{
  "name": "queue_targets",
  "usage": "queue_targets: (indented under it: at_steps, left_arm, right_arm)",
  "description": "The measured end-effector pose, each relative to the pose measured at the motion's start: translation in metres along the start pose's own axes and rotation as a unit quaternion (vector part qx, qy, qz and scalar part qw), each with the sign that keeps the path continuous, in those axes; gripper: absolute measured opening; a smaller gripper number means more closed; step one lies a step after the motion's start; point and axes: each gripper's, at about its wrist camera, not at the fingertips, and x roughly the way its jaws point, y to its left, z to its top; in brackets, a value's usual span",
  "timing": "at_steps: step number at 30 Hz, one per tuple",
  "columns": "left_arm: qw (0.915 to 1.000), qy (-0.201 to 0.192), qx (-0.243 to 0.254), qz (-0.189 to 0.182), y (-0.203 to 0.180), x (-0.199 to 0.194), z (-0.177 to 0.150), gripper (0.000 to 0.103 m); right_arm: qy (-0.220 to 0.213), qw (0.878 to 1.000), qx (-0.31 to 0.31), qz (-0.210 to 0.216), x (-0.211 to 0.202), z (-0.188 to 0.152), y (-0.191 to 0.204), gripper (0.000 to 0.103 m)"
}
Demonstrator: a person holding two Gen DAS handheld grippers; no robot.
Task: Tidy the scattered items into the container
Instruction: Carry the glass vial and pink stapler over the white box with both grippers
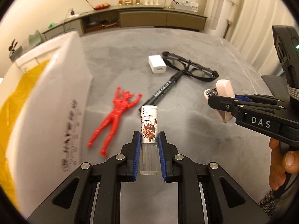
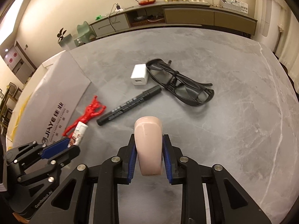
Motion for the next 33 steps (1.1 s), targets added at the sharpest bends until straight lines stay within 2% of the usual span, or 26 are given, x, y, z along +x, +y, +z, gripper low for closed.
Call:
queue_targets:
  at_steps: [6, 15, 24, 33]
  left_arm:
    - [0.9988, -0.039, 0.004, 0.03, 0.009, -0.044, -0.001, 0.019]
    - [0.9947, -0.091, 0.01, 0.046, 0.017, -0.098, 0.004, 0.019]
    - [0.9927, -0.113, -0.005, 0.041, 0.032, -0.125, 0.003, 0.019]
    - [0.9891, -0.138, -0.037, 0.037, 0.064, -0.152, -0.003, 0.019]
  right_arm:
    - [-0.039, 0.999, -0.015, 0.034, -0.023, 0.001, 0.02, 0.028]
    - [-0.087, 0.994, -0.042, 0.056, -0.059, 0.004, 0.052, 0.028]
    - [-0.117, 0.989, -0.057, 0.066, -0.078, 0.003, 0.075, 0.028]
    - [-0.147, 0.981, -0.082, 0.093, -0.102, 0.007, 0.119, 0.028]
